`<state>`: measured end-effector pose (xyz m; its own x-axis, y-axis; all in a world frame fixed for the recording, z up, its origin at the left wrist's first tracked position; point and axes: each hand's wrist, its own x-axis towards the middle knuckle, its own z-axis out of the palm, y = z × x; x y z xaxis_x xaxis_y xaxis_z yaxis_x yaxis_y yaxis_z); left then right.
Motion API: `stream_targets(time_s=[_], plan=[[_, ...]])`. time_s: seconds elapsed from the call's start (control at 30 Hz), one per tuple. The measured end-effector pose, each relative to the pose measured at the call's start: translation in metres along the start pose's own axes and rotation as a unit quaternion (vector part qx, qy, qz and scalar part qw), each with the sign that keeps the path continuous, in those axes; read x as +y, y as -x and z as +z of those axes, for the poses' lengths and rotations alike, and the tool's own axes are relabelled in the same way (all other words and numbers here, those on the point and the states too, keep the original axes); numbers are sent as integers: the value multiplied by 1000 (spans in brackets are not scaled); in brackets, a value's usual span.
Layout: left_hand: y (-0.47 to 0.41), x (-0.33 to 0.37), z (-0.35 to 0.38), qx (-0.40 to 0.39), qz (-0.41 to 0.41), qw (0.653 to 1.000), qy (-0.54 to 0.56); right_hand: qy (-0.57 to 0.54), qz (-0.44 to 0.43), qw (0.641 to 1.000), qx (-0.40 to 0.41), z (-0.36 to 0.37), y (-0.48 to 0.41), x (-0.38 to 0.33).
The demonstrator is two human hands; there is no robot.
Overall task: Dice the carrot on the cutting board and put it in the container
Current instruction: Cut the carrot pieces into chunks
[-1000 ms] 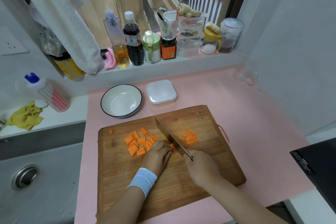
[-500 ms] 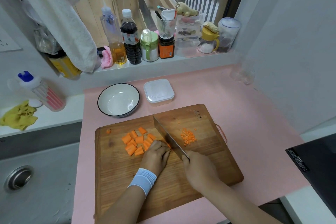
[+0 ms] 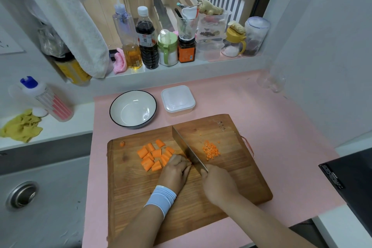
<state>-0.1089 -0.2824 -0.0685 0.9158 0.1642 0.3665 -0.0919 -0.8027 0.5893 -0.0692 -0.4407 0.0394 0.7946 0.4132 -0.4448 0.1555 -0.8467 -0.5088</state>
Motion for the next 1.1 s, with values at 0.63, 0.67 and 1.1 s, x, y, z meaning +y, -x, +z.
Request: stream_targets(time_s=[0.63,0.67,1.1], plan=[[3,-4,-6,5,26,1000,11,8,-2,1000,10,-4,4,-1],[2,-4,-6,6,24,1000,12,7,-3,1000,15,-3,6,0],[2,-5,-5,7,17,1000,18,12,-5,1000,0,-4,15,10]])
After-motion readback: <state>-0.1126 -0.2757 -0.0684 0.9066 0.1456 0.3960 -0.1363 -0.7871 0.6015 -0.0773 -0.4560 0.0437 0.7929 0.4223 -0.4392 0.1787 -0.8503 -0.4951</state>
